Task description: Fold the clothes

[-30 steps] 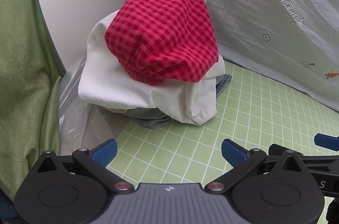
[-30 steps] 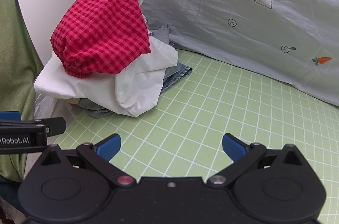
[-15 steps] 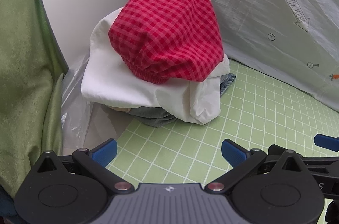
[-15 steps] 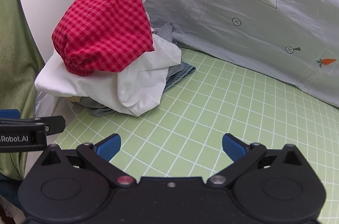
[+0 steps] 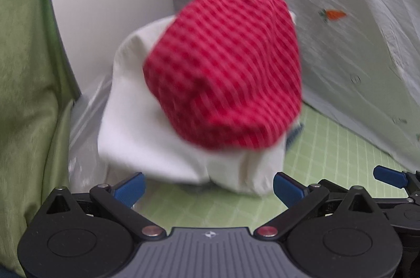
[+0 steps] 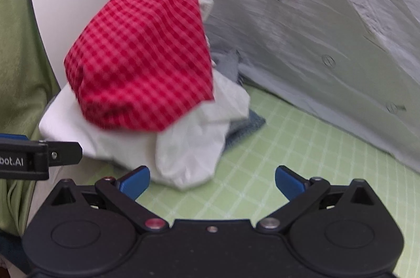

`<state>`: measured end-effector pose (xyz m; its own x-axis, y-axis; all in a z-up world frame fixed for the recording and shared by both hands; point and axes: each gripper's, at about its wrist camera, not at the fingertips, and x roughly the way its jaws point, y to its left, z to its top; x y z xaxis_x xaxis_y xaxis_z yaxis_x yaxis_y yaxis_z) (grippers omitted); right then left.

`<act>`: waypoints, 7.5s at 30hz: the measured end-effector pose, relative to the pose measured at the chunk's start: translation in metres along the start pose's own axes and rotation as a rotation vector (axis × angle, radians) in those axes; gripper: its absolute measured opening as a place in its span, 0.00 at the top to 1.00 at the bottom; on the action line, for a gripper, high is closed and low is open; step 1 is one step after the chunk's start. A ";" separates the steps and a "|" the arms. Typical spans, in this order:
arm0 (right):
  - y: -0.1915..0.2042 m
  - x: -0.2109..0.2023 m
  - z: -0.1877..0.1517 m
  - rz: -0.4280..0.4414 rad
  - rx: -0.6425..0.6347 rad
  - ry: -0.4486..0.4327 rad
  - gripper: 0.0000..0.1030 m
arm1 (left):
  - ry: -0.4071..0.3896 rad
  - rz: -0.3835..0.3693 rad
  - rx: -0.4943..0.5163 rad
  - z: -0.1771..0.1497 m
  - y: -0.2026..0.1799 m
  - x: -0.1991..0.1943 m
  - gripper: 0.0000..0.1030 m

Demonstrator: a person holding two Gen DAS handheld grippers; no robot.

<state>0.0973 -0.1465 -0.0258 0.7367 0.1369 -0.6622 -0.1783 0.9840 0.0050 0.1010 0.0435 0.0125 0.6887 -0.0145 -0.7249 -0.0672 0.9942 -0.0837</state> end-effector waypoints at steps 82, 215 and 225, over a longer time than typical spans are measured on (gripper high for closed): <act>-0.358 -0.075 -0.247 -0.160 0.440 0.237 0.99 | 0.347 -0.066 0.173 -0.141 -0.291 0.035 0.17; -0.387 -0.143 -0.317 -0.551 0.694 0.326 0.17 | 0.342 -0.235 0.260 -0.174 -0.352 0.075 1.00; -0.389 -0.147 -0.320 -0.568 0.708 0.319 0.15 | 0.282 -0.124 0.182 -0.136 -0.300 0.074 0.91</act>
<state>-0.1502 -0.5856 -0.1705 0.3611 -0.3165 -0.8772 0.6629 0.7487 0.0027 0.0744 -0.2699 -0.1090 0.4556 -0.1398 -0.8791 0.1511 0.9854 -0.0783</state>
